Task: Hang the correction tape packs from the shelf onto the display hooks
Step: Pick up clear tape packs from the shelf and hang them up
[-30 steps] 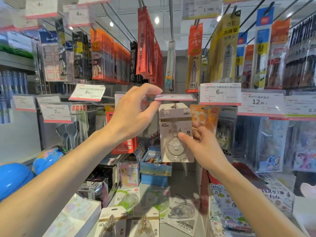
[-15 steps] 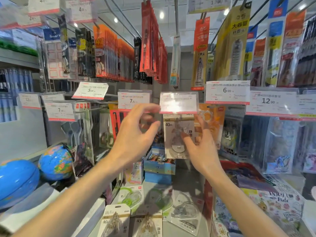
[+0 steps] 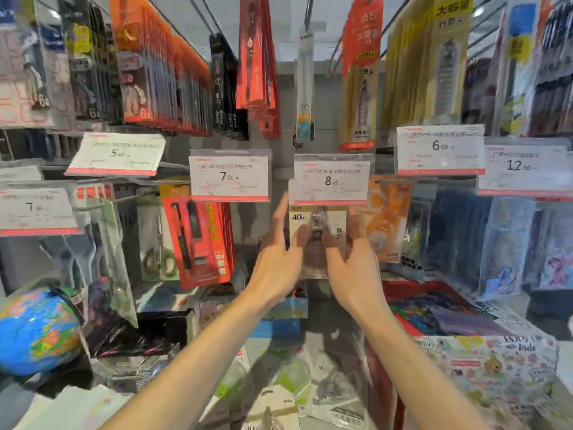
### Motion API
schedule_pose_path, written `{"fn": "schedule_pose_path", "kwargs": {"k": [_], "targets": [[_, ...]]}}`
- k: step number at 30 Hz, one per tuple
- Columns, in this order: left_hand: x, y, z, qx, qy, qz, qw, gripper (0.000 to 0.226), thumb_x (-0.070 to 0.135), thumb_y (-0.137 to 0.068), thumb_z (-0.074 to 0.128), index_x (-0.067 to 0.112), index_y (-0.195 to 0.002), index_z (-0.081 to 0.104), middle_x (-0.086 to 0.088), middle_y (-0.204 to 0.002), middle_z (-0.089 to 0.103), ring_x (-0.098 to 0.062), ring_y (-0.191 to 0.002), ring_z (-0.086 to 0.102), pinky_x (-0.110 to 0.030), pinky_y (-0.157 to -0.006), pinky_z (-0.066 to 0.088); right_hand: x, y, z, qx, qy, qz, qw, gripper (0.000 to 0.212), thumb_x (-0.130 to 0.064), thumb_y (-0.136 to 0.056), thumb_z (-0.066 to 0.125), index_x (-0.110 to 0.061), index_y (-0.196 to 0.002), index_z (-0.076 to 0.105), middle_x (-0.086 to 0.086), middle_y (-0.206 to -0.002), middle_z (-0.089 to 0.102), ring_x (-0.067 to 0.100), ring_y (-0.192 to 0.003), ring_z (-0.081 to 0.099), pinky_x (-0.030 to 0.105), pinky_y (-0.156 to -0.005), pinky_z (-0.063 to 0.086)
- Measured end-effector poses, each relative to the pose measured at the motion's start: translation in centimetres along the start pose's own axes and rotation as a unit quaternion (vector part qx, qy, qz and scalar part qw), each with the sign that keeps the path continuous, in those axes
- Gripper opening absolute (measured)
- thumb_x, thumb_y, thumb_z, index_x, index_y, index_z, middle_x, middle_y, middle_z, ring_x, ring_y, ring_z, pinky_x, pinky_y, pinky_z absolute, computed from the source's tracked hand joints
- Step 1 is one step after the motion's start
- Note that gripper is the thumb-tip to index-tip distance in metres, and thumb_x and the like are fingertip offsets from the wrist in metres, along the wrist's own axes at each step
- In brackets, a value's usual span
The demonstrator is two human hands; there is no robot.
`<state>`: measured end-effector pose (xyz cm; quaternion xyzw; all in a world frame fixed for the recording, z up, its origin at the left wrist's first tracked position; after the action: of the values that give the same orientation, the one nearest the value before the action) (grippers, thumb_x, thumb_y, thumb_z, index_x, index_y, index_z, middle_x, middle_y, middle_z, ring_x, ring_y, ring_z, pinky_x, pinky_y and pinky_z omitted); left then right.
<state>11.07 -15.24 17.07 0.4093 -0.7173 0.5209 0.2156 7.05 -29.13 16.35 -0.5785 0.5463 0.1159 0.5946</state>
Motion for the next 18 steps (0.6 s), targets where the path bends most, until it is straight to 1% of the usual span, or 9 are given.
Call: {"fn": "schedule_pose_path", "kwargs": {"k": [1, 3, 5, 7, 9, 11, 13, 16, 18], "targets": [[-0.3, -0.4, 0.1, -0.002, 0.016, -0.001, 1.000, 0.053, 0.078, -0.095, 0.032, 0.085, -0.132, -0.005, 0.024, -0.123, 0.055, 0.016, -0.066, 0.063, 0.005, -0.048, 0.037, 0.1, -0.2, 0.2, 0.006, 0.001, -0.003, 1.000, 0.048, -0.028, -0.105, 0.055, -0.020, -0.150, 0.042, 0.003, -0.143, 0.061, 0.020, -0.126, 0.061, 0.039, -0.102, 0.050], [-0.7, -1.0, 0.5, 0.003, 0.057, 0.003, 0.998, 0.050, 0.070, -0.099, 0.037, 0.085, -0.132, 0.003, 0.044, -0.137, 0.034, 0.010, -0.113, 0.051, 0.007, -0.078, 0.031, 0.5, -0.7, 0.5, 0.021, 0.009, -0.013, 1.000, 0.054, -0.018, -0.102, 0.055, -0.026, -0.153, 0.039, 0.001, -0.145, 0.061, 0.019, -0.122, 0.064, 0.037, -0.102, 0.052], [-0.9, -1.5, 0.6, 0.002, 0.079, 0.022, 0.997, 0.050, 0.063, -0.102, 0.042, 0.077, -0.140, 0.013, 0.058, -0.132, 0.023, 0.014, -0.130, 0.035, -0.009, -0.101, 0.031, 1.0, -1.3, 0.8, 0.032, 0.016, -0.014, 0.999, 0.065, -0.011, -0.100, 0.054, -0.030, -0.158, 0.034, 0.004, -0.143, 0.064, 0.013, -0.107, 0.071, 0.026, -0.092, 0.055], [-1.4, -2.2, 0.9, 0.005, 0.090, 0.044, 0.995, 0.056, 0.053, -0.105, 0.045, 0.054, -0.155, 0.020, 0.046, -0.149, 0.029, 0.010, -0.142, 0.032, -0.024, -0.118, 0.032, 1.4, -1.7, 1.1, 0.044, 0.011, -0.009, 0.999, 0.072, -0.008, -0.100, 0.055, -0.033, -0.162, 0.029, 0.007, -0.128, 0.072, 0.008, -0.103, 0.068, 0.004, -0.076, 0.049], [-1.6, -2.9, 1.1, 0.005, 0.083, 0.047, 0.995, 0.056, 0.047, -0.107, 0.046, 0.040, -0.159, 0.027, 0.017, -0.162, 0.039, -0.010, -0.149, 0.038, -0.043, -0.122, 0.034, 1.5, -2.2, 1.3, 0.059, -0.002, -0.016, 0.998, 0.068, -0.014, -0.104, 0.055, -0.036, -0.162, 0.029, -0.005, -0.125, 0.073, 0.005, -0.115, 0.065, 0.003, -0.085, 0.047], [-1.7, -3.5, 1.3, 0.014, 0.068, 0.036, 0.997, 0.056, 0.048, -0.106, 0.046, 0.040, -0.158, 0.029, 0.006, -0.161, 0.044, -0.019, -0.149, 0.039, -0.050, -0.120, 0.036, 1.4, -2.7, 1.6, 0.055, -0.019, -0.018, 0.998, 0.058, -0.029, -0.107, 0.054, -0.036, -0.160, 0.032, -0.004, -0.149, 0.059, 0.015, -0.138, 0.055, 0.030, -0.109, 0.048], [-1.8, -3.9, 1.4, 0.024, 0.059, 0.015, 0.998, 0.057, 0.053, -0.104, 0.046, 0.044, -0.157, 0.028, 0.003, -0.160, 0.045, -0.021, -0.147, 0.040, -0.052, -0.119, 0.037, 1.3, -3.0, 1.5, 0.041, -0.041, -0.006, 0.998, 0.053, -0.032, -0.107, 0.054, -0.035, -0.157, 0.037, 0.000, -0.152, 0.056, 0.022, -0.141, 0.052, 0.046, -0.113, 0.048], [-1.8, -3.6, 1.4, 0.027, 0.067, 0.022, 0.997, 0.058, 0.055, -0.103, 0.048, 0.045, -0.157, 0.029, 0.005, -0.161, 0.041, -0.019, -0.149, 0.037, -0.049, -0.121, 0.034, 1.4, -3.2, 1.1, 0.024, -0.063, 0.000, 0.998, 0.051, -0.027, -0.105, 0.058, -0.035, -0.153, 0.042, -0.014, -0.143, 0.060, 0.014, -0.134, 0.057, 0.043, -0.110, 0.051], [-1.6, -3.0, 1.2, 0.041, 0.065, 0.032, 0.997, 0.055, 0.053, -0.103, 0.050, 0.044, -0.155, 0.033, 0.010, -0.158, 0.040, -0.008, -0.143, 0.037, -0.037, -0.116, 0.033, 1.4, -2.9, 0.6, 0.004, -0.081, -0.001, 0.997, 0.055, -0.022, -0.104, 0.060, -0.041, -0.152, 0.041, -0.042, -0.129, 0.056, -0.007, -0.126, 0.057, 0.024, -0.101, 0.053]]}}
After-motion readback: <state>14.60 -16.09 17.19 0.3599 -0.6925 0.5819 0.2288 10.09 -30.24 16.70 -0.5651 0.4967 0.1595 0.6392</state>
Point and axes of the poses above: each hand's wrist, its own y-axis away from the middle knuckle, its own z-axis out of the palm, x = y × z, the point moved 1 cm from there along -y, towards the middle knuckle
